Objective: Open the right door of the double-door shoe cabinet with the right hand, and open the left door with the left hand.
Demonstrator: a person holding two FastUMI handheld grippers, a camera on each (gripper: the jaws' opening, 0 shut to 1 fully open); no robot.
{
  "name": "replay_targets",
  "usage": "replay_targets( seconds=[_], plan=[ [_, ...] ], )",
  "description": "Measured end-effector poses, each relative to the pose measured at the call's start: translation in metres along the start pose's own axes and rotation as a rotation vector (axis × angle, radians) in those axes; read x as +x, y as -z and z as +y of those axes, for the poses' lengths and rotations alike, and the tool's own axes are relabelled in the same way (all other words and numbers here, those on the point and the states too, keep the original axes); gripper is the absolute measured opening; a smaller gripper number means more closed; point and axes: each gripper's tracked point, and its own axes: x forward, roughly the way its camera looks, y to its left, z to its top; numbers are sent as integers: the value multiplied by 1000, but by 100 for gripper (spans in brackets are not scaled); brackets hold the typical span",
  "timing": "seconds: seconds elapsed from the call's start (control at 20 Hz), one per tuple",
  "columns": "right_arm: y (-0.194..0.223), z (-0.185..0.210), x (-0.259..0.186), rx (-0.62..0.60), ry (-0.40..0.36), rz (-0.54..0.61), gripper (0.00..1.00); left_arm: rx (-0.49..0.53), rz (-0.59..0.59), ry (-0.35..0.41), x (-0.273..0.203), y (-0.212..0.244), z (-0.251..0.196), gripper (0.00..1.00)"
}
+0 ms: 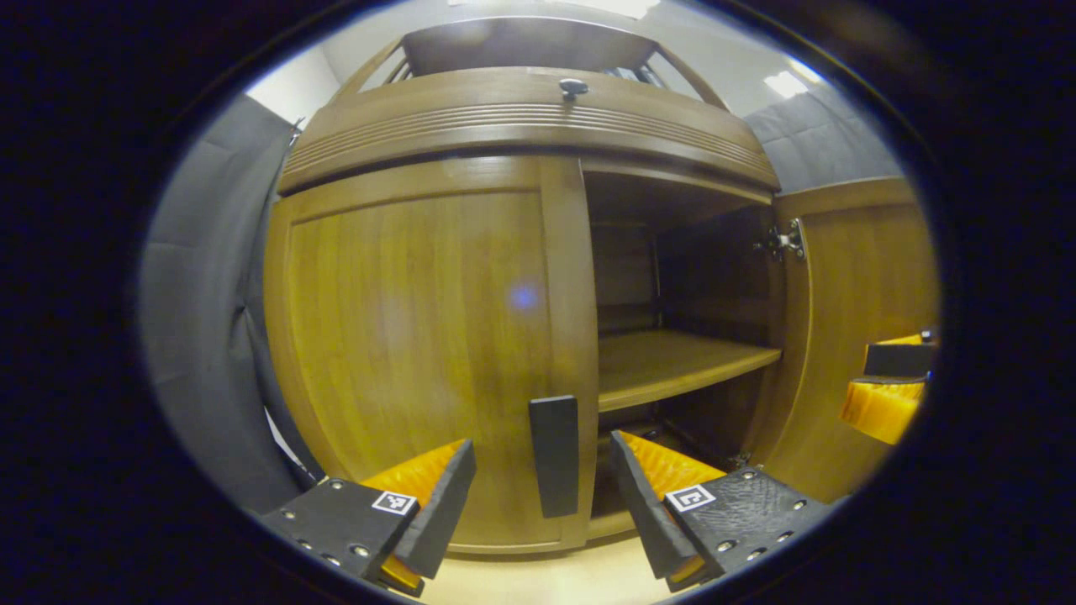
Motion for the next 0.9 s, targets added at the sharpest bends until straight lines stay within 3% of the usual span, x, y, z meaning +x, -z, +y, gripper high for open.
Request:
replay_targets(
  seconds=[0.05,0.3,0.35,0.5,0.9],
  plan=[
    [0,-1,0,0,0,1,100,4,1,8,0,5,-4,95],
    [2,-2,4,-8,-12,-2,100,-54,32,-4,18,17,-5,70],
    [2,-3,6,-10,-15,-4,97,-65,38,9,22,17,-7,70],
    [4,-4,12,-5,-26,4,97,-96,58,-48,27,24,3,43],
    [7,-6,28,3,-56,19,98,-106,70,-77,31,26,0,9]
  ],
)
